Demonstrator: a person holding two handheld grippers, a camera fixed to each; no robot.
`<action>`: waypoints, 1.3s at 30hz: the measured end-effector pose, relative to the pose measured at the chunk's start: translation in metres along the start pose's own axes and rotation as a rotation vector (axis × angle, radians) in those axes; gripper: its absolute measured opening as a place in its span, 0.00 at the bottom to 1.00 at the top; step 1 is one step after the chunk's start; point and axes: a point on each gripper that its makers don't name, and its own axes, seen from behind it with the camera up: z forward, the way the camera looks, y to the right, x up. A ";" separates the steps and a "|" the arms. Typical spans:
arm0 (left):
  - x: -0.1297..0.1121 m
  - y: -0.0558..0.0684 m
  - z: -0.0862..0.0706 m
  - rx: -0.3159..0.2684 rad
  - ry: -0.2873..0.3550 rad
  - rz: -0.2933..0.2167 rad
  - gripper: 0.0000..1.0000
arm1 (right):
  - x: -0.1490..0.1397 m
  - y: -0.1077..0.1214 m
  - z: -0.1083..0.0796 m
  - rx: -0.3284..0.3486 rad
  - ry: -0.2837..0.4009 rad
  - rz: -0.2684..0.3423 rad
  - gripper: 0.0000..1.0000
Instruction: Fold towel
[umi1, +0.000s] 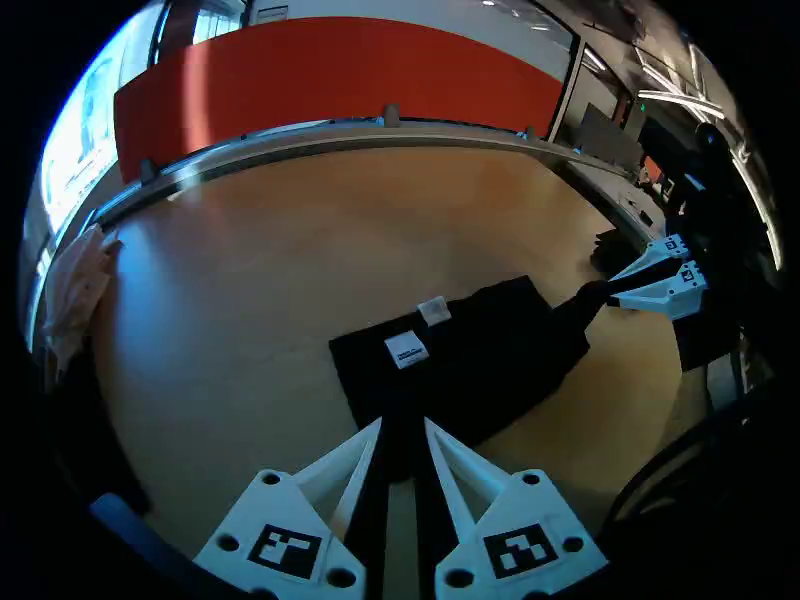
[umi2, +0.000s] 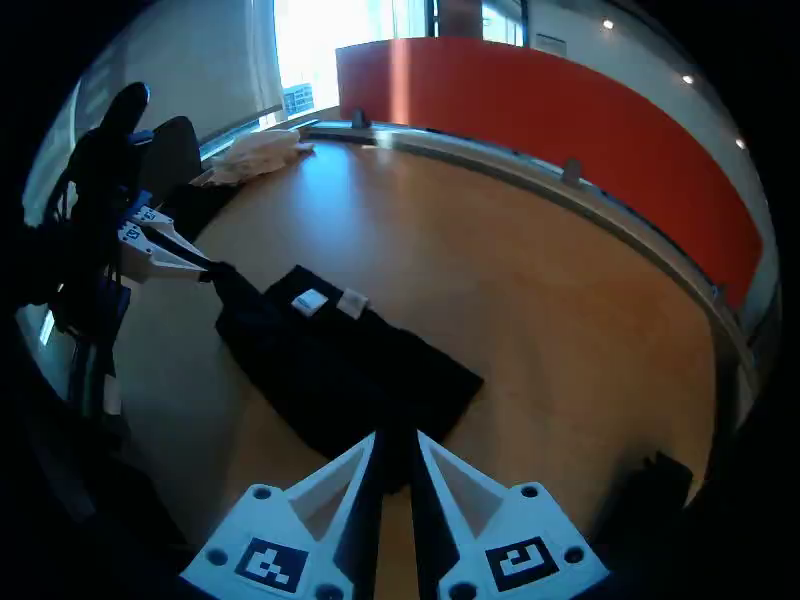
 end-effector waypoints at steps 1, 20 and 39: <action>0.001 -0.001 0.003 0.003 0.000 0.002 0.14 | 0.001 0.002 0.003 -0.004 -0.002 0.001 0.15; 0.002 -0.019 0.046 0.026 -0.021 -0.003 0.14 | -0.004 0.023 0.039 -0.044 -0.032 0.058 0.15; 0.001 -0.040 0.080 0.116 -0.030 -0.017 0.22 | -0.009 0.039 0.072 -0.118 -0.065 0.100 0.22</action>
